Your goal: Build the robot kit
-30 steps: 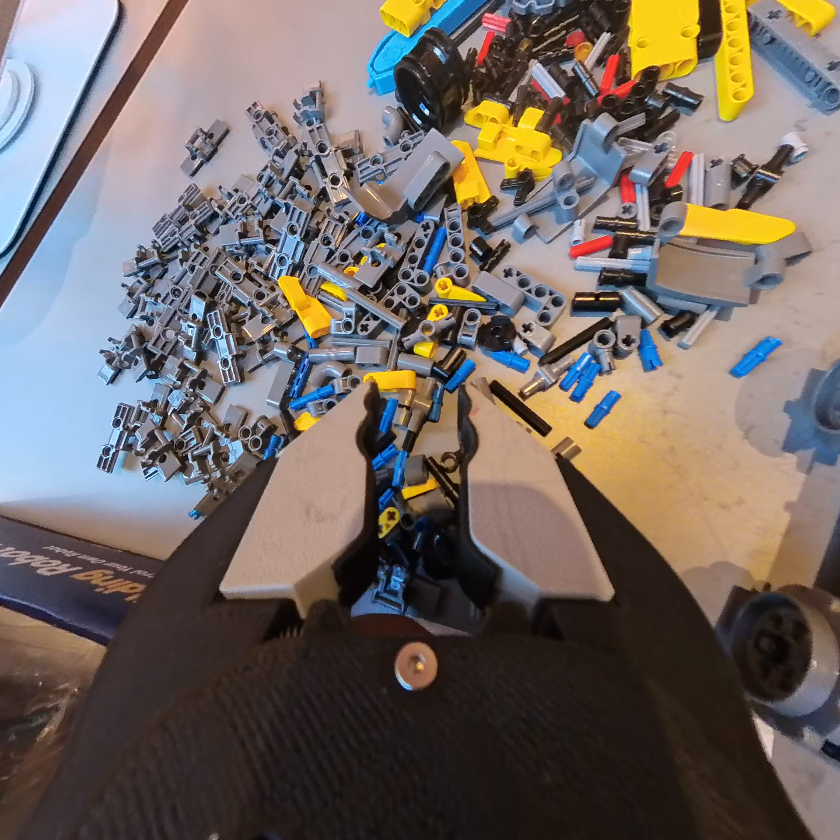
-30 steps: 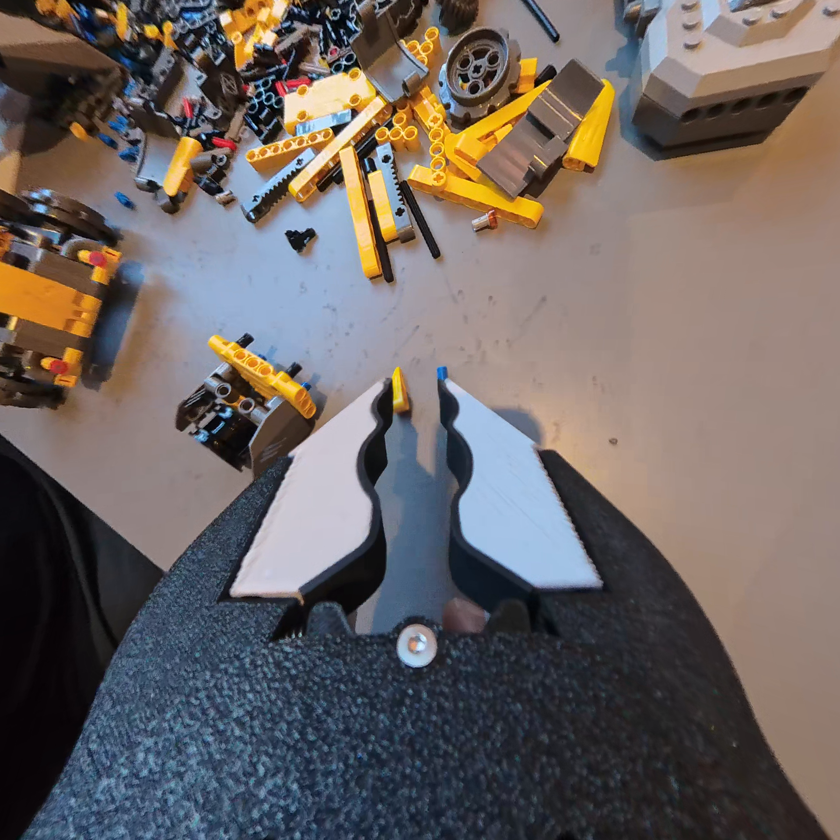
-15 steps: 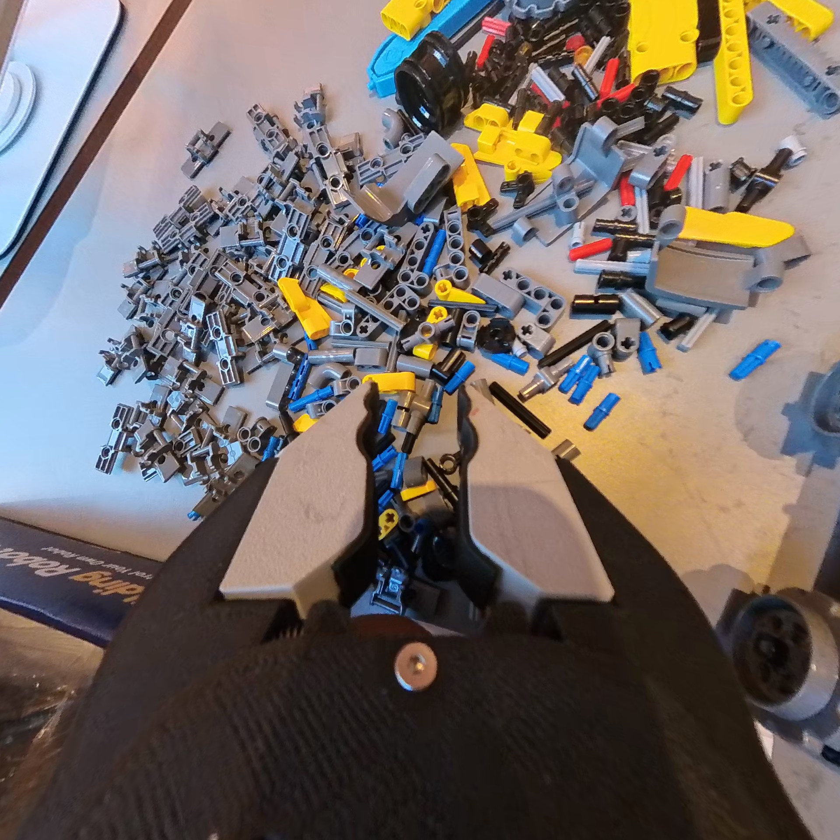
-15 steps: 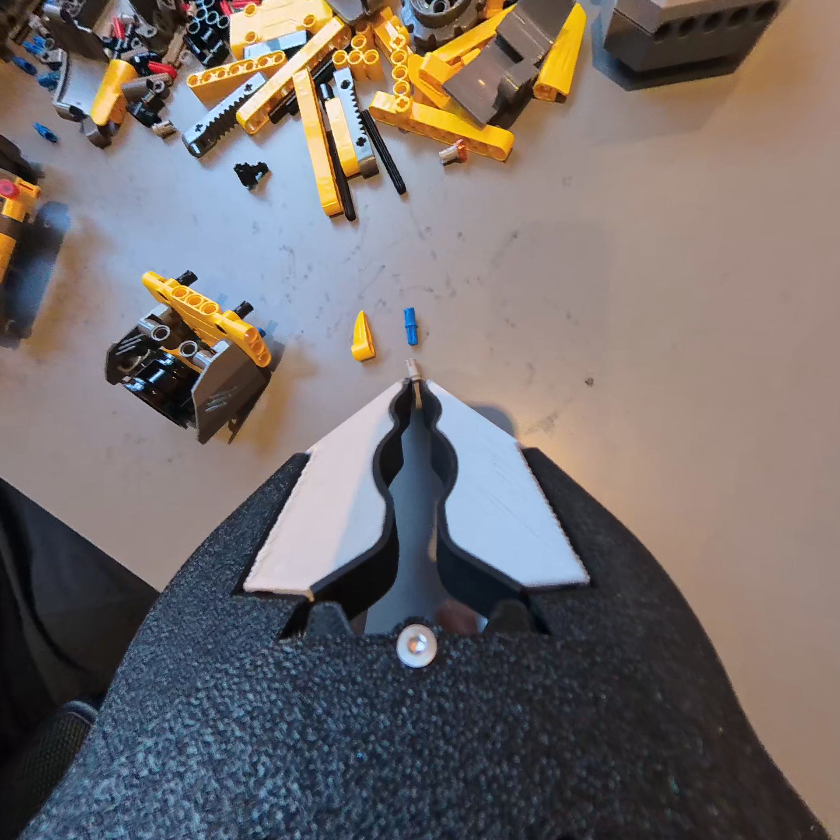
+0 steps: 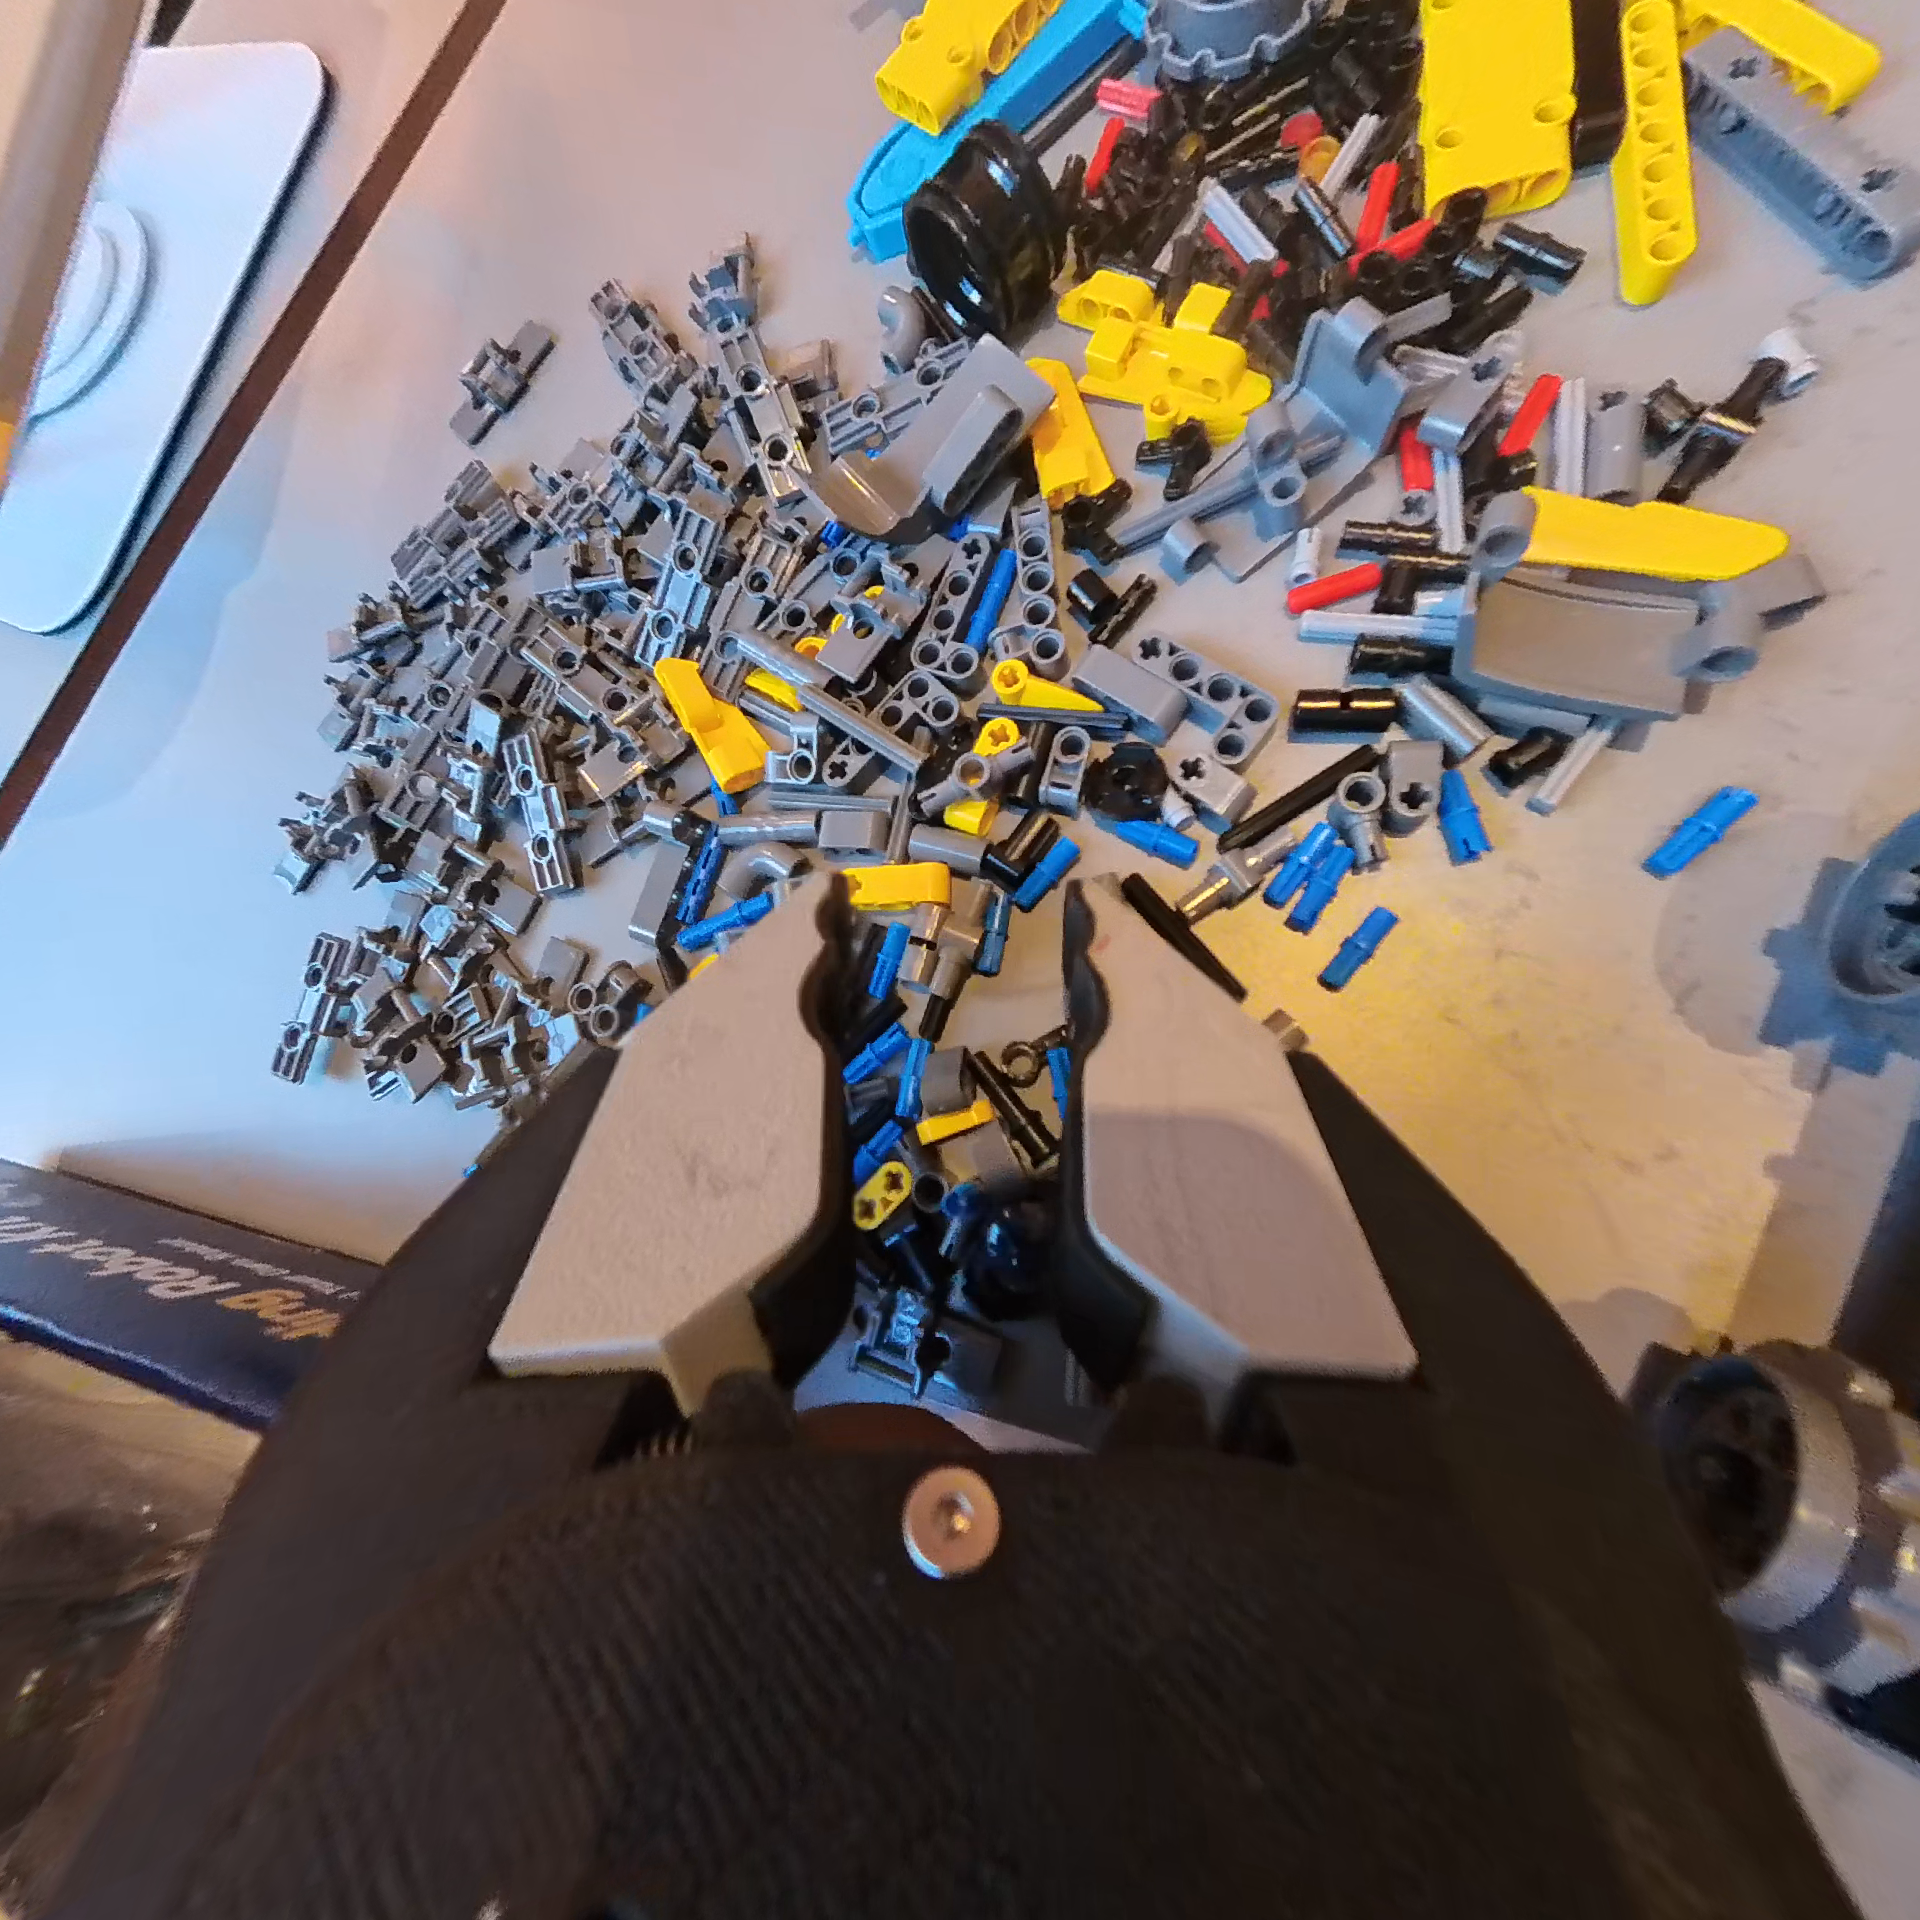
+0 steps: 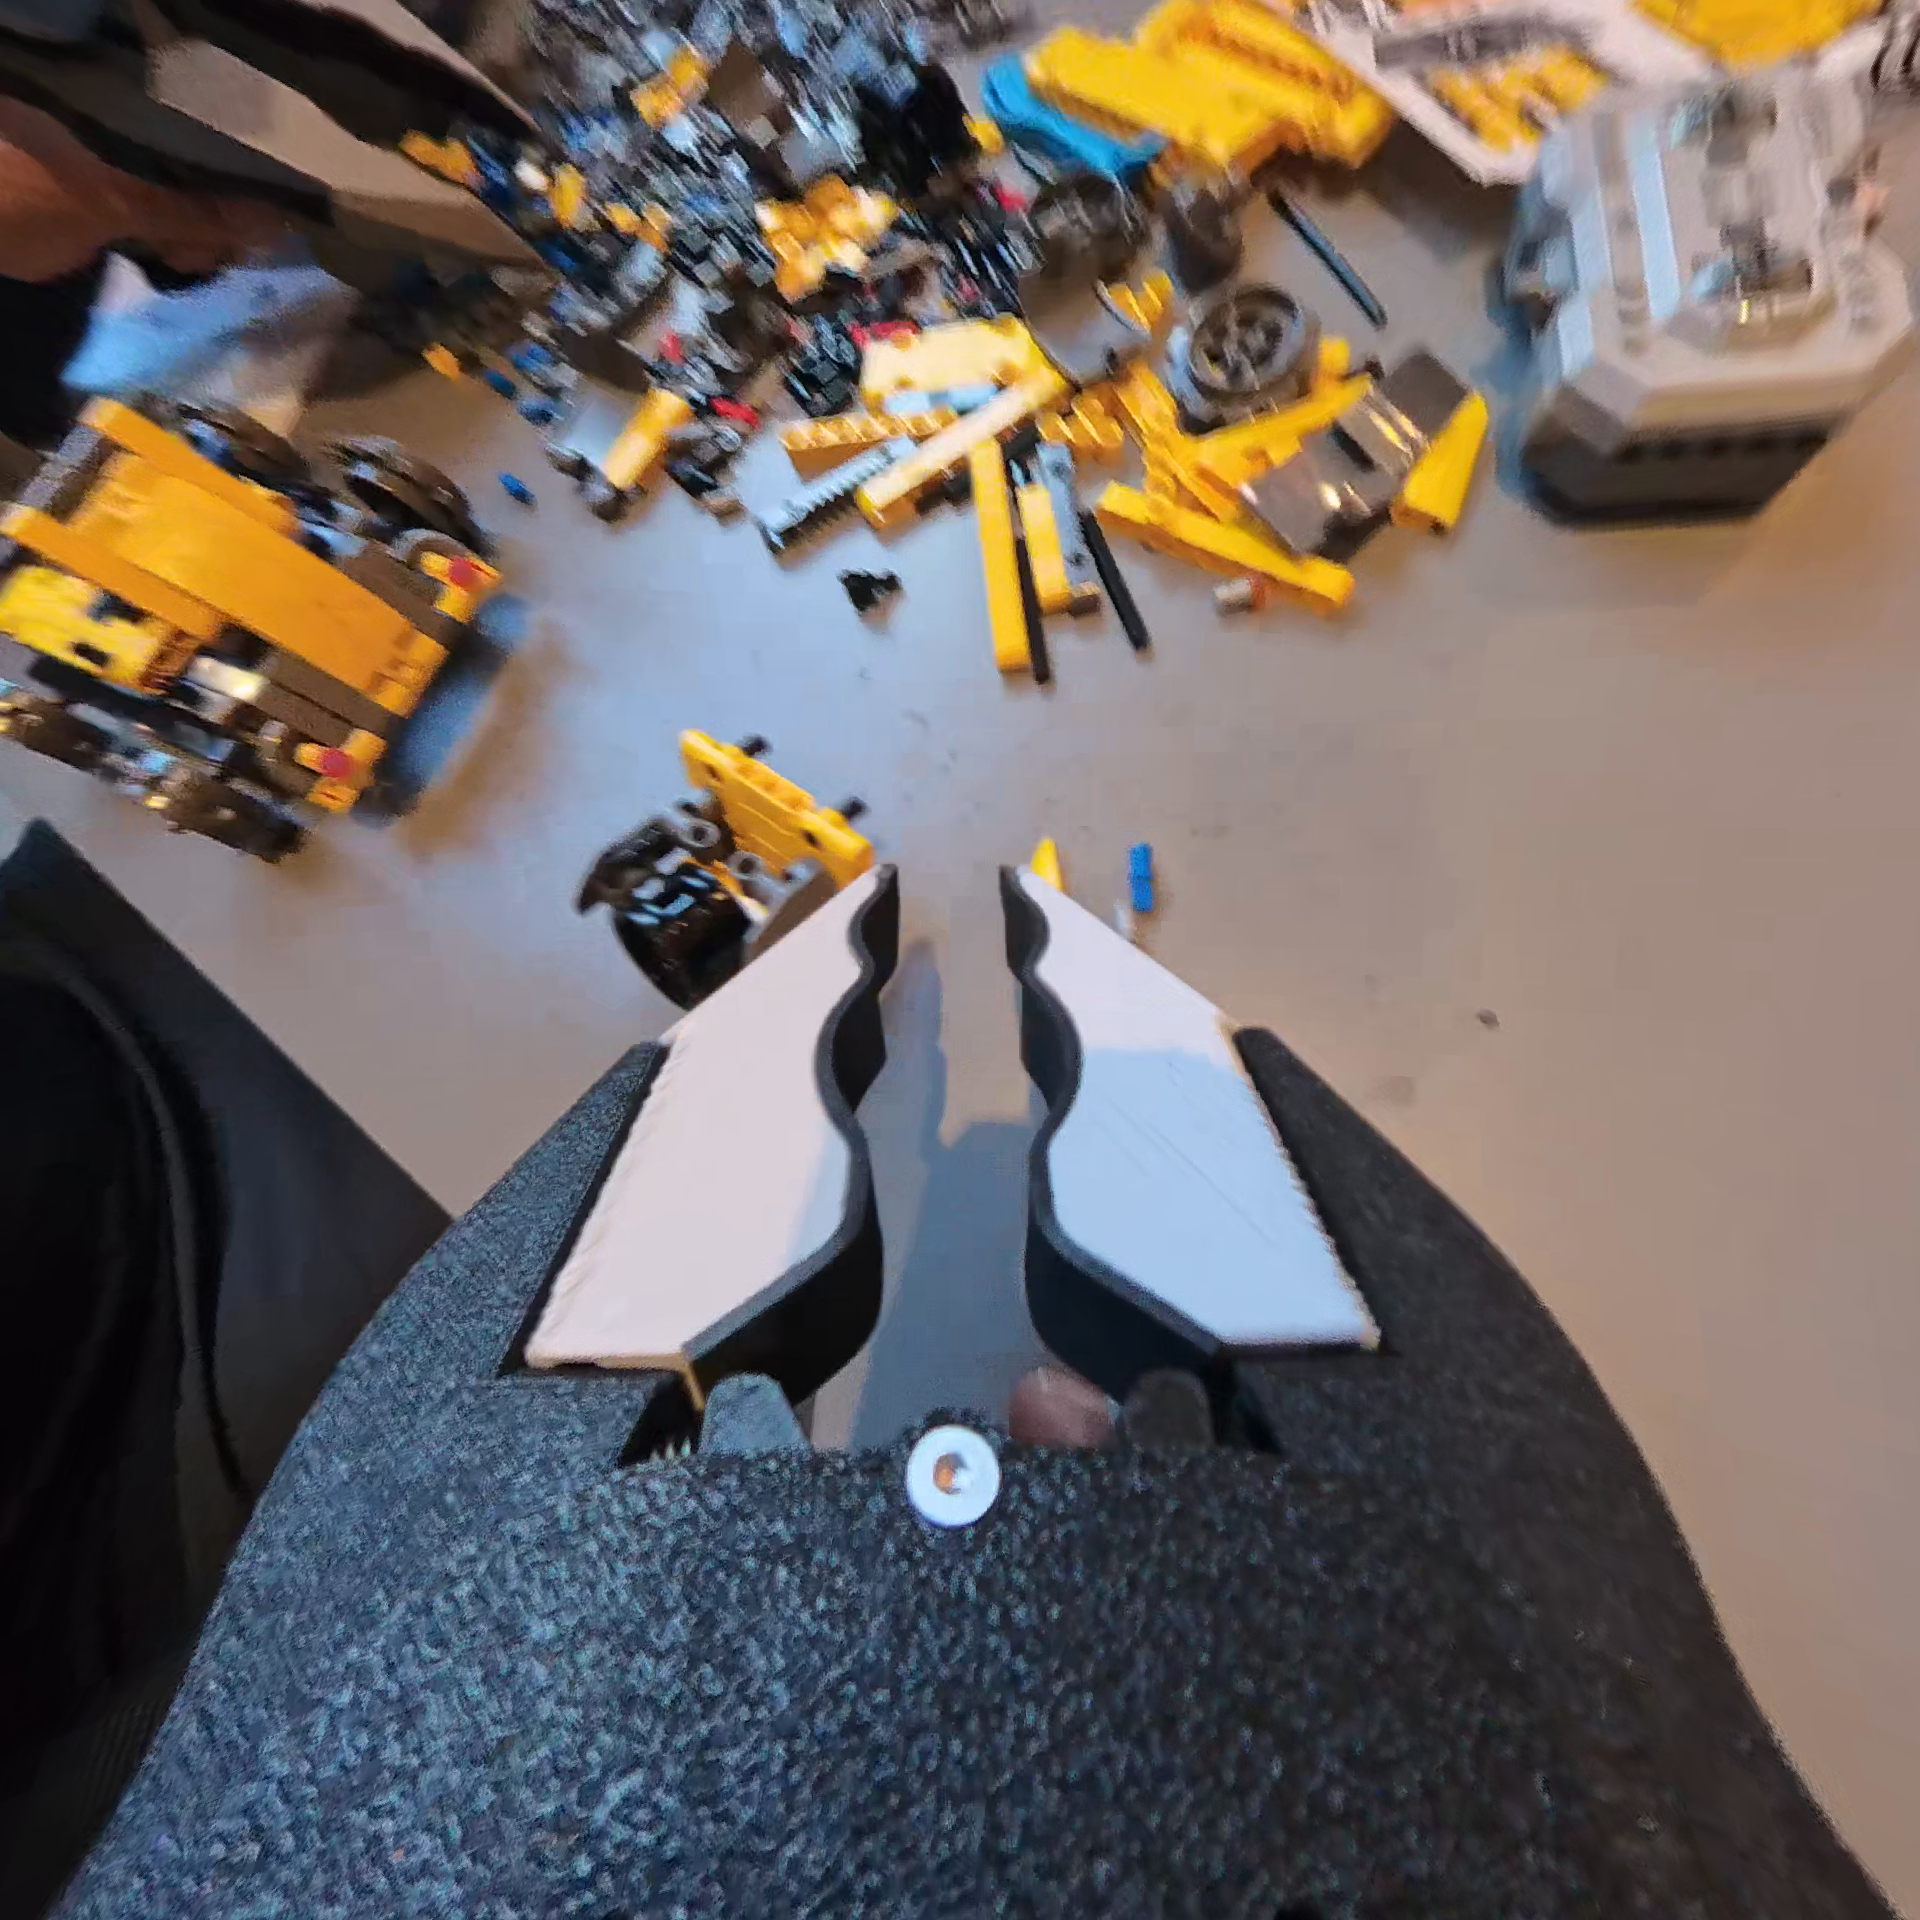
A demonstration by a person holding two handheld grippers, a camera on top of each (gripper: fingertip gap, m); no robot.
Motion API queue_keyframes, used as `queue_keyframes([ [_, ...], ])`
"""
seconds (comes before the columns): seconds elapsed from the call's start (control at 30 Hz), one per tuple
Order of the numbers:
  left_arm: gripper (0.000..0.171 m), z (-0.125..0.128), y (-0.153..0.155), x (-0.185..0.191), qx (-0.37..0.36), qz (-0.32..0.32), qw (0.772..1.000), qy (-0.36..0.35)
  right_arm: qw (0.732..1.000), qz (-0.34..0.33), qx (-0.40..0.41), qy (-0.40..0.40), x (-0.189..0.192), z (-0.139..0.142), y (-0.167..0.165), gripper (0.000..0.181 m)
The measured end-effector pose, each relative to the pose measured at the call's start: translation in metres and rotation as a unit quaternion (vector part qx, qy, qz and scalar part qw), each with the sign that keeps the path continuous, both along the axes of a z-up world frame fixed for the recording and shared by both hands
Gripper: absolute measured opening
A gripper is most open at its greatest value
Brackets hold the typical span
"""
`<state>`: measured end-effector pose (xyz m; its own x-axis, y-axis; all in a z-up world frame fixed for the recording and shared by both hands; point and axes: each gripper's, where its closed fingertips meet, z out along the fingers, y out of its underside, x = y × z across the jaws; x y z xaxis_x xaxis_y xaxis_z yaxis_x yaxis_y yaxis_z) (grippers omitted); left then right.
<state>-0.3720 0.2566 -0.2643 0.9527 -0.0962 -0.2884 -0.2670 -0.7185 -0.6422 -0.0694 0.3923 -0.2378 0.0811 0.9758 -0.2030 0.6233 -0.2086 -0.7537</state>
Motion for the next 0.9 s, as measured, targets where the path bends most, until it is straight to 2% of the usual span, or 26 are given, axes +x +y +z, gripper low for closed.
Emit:
queue_keyframes([
  [0.13,0.044,0.019,0.003,0.002,0.033,0.016,0.999,0.01,0.998,0.004,0.033,0.054,-0.008,0.028,-0.019,0.035],
  [0.3,0.035,0.073,0.0,0.003,0.098,0.032,0.991,0.09,0.995,0.018,0.048,0.082,-0.017,0.063,-0.045,0.05],
  [0.43,0.035,0.103,-0.02,0.04,0.133,0.018,0.99,0.042,0.992,0.029,0.067,0.101,-0.033,0.078,-0.065,0.054],
  [0.53,0.038,0.1,-0.034,0.065,0.144,0.0,0.99,-0.001,0.991,0.04,0.076,0.103,-0.053,0.082,-0.077,0.056],
  [0.77,0.039,0.061,-0.016,0.04,0.154,0.043,0.987,-0.034,0.988,0.046,0.115,0.089,-0.096,0.096,-0.093,0.054],
  [0.9,0.038,0.052,-0.013,0.031,0.16,0.056,0.984,-0.051,0.986,0.028,0.134,0.093,-0.108,0.1,-0.09,0.042],
])
